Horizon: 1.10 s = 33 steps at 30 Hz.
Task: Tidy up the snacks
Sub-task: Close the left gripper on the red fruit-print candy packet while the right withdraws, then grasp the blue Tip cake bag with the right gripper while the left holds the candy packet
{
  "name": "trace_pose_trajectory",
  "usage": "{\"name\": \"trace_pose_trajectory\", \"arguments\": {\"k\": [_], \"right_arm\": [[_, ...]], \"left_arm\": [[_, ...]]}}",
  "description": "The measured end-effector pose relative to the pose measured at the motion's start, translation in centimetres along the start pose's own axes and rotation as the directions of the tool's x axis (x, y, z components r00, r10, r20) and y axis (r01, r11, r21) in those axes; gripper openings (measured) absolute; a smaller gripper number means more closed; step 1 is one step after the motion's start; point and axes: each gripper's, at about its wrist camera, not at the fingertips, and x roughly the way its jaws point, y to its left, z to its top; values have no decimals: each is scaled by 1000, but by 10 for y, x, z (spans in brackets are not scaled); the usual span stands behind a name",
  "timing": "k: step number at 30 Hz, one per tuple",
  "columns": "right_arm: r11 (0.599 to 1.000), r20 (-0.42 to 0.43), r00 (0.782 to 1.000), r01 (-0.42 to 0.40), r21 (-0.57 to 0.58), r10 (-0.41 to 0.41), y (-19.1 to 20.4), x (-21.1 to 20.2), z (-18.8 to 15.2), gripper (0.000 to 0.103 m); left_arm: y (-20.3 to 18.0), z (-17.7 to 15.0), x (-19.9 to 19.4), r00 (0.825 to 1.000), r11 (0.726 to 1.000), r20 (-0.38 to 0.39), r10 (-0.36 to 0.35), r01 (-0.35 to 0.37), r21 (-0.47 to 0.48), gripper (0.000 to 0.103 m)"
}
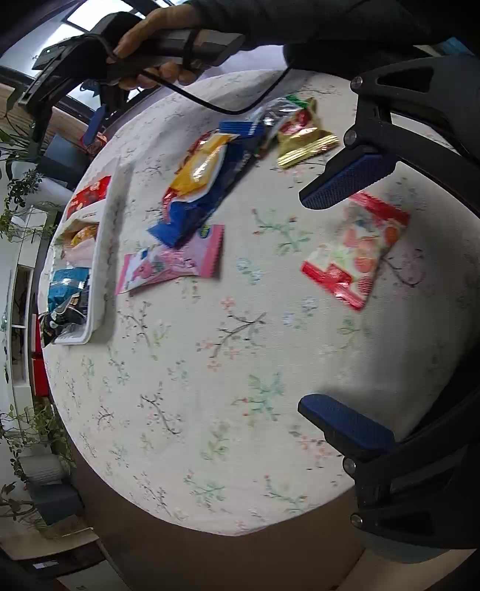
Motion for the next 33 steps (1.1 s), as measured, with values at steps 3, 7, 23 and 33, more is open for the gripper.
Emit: {"name": "trace_pose_trajectory", "arguments": {"k": [3,7,23,33], "right_arm": [[1000,-1,1000,3,-8,-3,2,-7,-11,94],[1000,-11,1000,1,14,-1,-3,-12,-20,94],[999,23,999,-28,16,28,-4,-29,-20,94],[1000,4,1000,1,-6,-1,-5,-35,-21,94]], "left_arm": [[-12,-18,-6,999,999,11,39,-39,27,101],[-25,-24,-8,999,998,19,42,-43,37,91],[-45,-11,12,999,998,-17,41,-40,56,58],[-42,-8,10,1000,996,10,-19,18,90,30]]}}
